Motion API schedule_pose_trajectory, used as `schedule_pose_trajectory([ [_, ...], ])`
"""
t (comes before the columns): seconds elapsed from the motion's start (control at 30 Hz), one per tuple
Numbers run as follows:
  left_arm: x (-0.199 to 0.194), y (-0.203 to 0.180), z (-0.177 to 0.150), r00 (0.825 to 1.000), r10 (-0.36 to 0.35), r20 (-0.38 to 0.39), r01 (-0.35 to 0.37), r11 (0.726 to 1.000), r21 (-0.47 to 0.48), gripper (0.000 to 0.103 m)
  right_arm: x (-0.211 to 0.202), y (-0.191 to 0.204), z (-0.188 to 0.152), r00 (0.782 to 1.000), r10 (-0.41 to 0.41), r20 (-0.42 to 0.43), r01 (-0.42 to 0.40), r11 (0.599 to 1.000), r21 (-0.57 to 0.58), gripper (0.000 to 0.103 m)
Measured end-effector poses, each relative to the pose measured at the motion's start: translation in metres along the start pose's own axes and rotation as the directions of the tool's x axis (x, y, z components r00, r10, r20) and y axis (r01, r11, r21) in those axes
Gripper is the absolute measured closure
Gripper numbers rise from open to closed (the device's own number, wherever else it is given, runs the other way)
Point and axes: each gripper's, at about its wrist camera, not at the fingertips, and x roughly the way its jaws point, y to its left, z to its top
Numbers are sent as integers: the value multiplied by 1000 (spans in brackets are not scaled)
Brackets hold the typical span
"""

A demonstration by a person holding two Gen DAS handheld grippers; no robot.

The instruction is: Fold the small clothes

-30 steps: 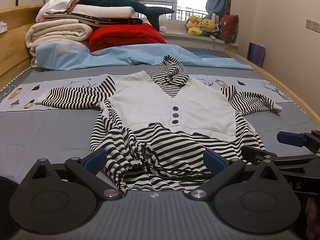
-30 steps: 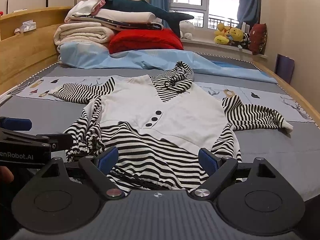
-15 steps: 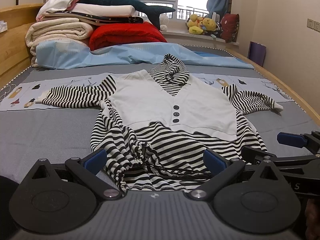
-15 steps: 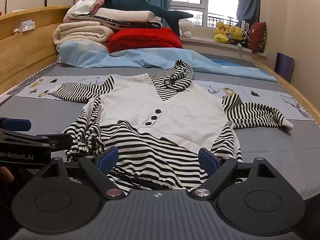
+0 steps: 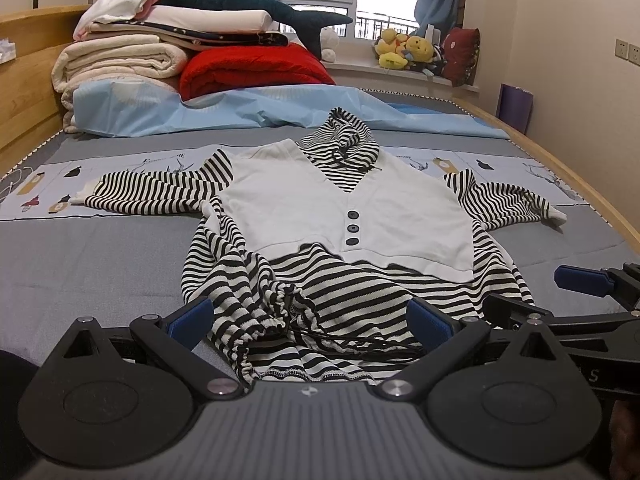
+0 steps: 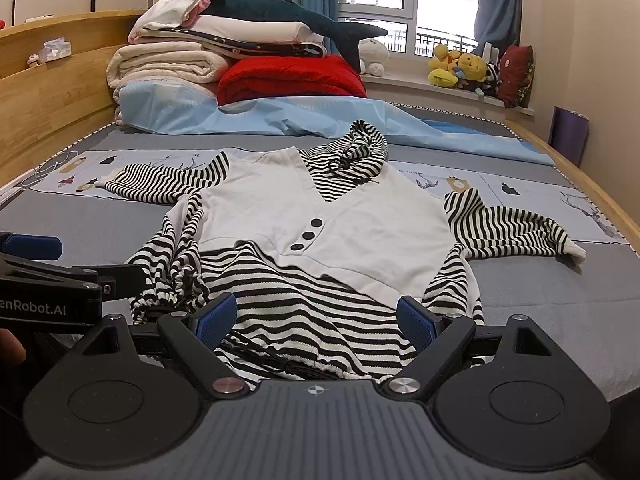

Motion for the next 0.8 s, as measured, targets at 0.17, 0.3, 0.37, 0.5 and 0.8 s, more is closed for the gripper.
schedule_pose_trajectory([
  [0.17,0,0,0,1000,0,0,0,1000,0,1,0,0,0,1000,0,0,0,1000,0,15],
  [0.3,0,0,0,1000,0,0,0,1000,1,1,0,0,0,1000,-1,0,1,1000,1,15],
  [0.37,0,0,0,1000,0,-1,0,1000,1,1,0,0,0,1000,-2,0,2,1000,2,15],
  [0.5,0,0,0,1000,0,0,0,1000,0,1,1,-1,0,1000,-3,-1,3,1000,2,15],
  [0.8,-1,2,-1,1000,3,0,-3,1000,-5,1,1,-3,1,1000,-5,8,5,1000,10,15],
])
